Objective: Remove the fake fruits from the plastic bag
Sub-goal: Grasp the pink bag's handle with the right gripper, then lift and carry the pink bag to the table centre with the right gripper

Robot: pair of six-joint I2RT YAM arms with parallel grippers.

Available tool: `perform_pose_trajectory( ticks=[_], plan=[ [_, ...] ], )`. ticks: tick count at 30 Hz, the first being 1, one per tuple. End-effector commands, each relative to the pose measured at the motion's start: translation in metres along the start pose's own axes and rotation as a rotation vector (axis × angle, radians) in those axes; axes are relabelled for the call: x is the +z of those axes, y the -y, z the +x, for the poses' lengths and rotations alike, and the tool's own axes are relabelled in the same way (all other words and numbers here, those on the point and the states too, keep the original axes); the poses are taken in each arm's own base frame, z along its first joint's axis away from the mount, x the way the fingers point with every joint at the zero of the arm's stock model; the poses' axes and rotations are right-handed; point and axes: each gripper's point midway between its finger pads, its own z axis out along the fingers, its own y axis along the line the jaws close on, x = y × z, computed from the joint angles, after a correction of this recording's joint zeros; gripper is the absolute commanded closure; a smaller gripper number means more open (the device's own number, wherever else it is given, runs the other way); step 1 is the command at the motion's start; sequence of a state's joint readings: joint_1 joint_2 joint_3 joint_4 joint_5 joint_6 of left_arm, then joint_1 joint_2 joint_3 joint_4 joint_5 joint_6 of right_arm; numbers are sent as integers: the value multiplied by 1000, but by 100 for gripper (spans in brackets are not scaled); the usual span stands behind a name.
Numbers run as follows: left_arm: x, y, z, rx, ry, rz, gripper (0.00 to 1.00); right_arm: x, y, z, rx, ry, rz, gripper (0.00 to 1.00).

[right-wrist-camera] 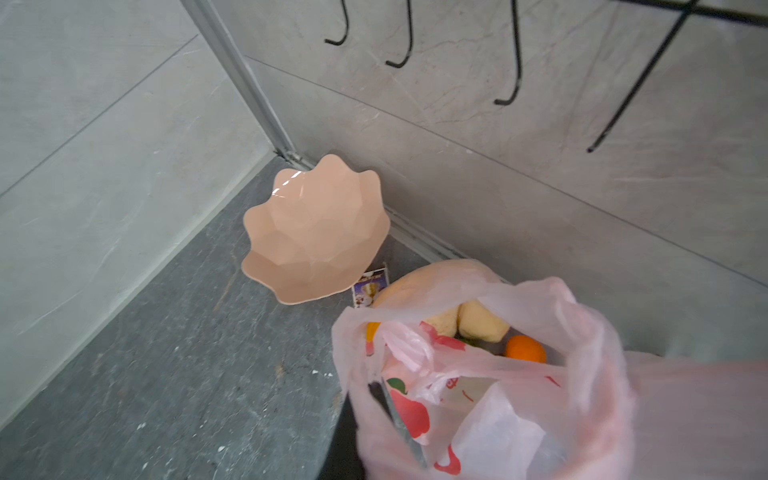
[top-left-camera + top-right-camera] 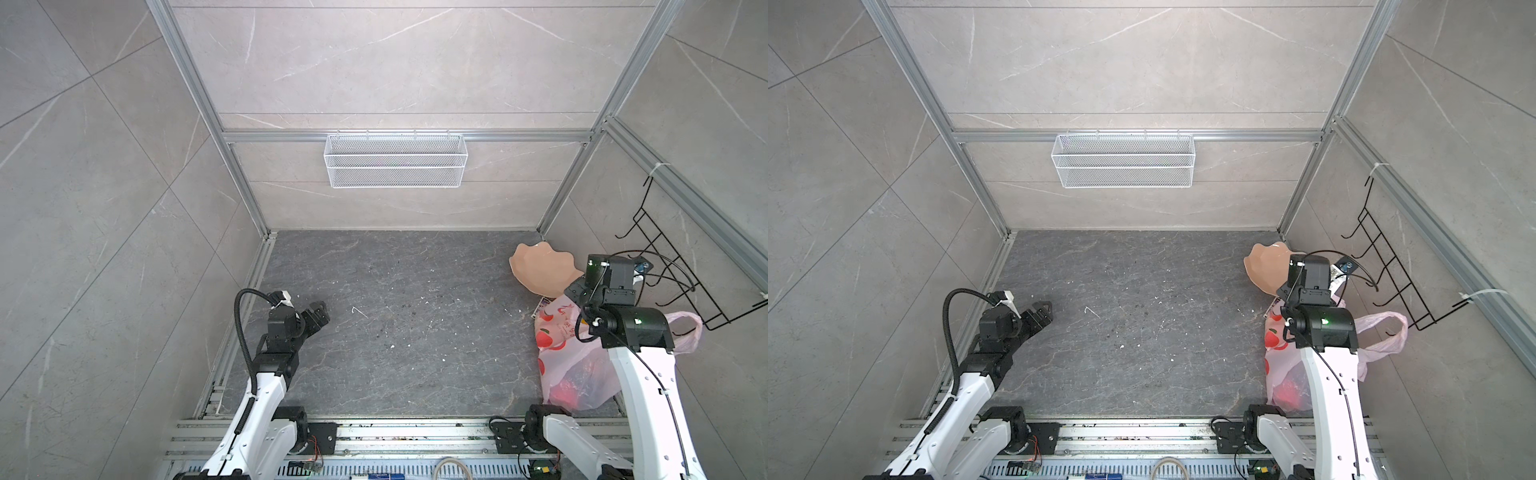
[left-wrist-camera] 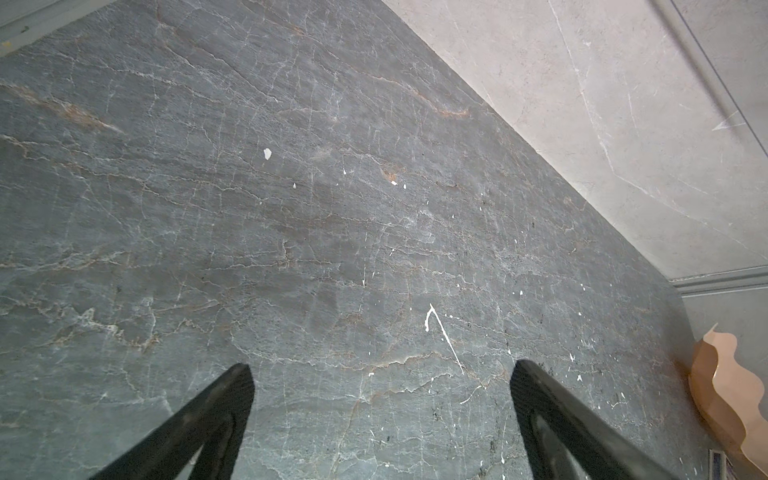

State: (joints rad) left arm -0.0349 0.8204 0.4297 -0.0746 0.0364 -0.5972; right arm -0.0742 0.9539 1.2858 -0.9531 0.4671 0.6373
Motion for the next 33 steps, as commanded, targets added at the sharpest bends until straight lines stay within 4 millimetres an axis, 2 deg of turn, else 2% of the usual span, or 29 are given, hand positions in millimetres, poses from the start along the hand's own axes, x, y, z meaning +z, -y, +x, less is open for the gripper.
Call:
perform_pose_trajectory(
  ticks=[1, 3, 6, 12, 16, 19, 23, 29, 33],
  plan=[
    [0, 4, -5, 30, 22, 16, 0, -13, -19, 18, -48, -54, -160, 95],
    [0, 4, -6, 29, 24, 12, 0, -22, -28, 27, -82, -79, -218, 100],
    [1, 3, -6, 31, 21, 7, 0, -39, -44, 38, -140, -113, -298, 100],
    [2, 1, -5, 35, 20, -8, 1, -69, -65, 44, -225, -132, -369, 100],
    [0, -2, -6, 38, 30, -19, 1, -86, -92, 54, -272, -172, -467, 100],
    [1, -2, -6, 39, 27, -22, 0, -98, -122, 67, -333, -197, -541, 100],
    [3, -4, -4, 36, 17, -30, 0, -120, -177, 94, -459, -209, -638, 100],
    [1, -6, -4, 31, 22, -39, 1, -163, -265, 147, -643, -234, -797, 100],
    [0, -7, -3, 25, 22, -44, 0, -191, -314, 184, -746, -257, -889, 100]
  ],
)
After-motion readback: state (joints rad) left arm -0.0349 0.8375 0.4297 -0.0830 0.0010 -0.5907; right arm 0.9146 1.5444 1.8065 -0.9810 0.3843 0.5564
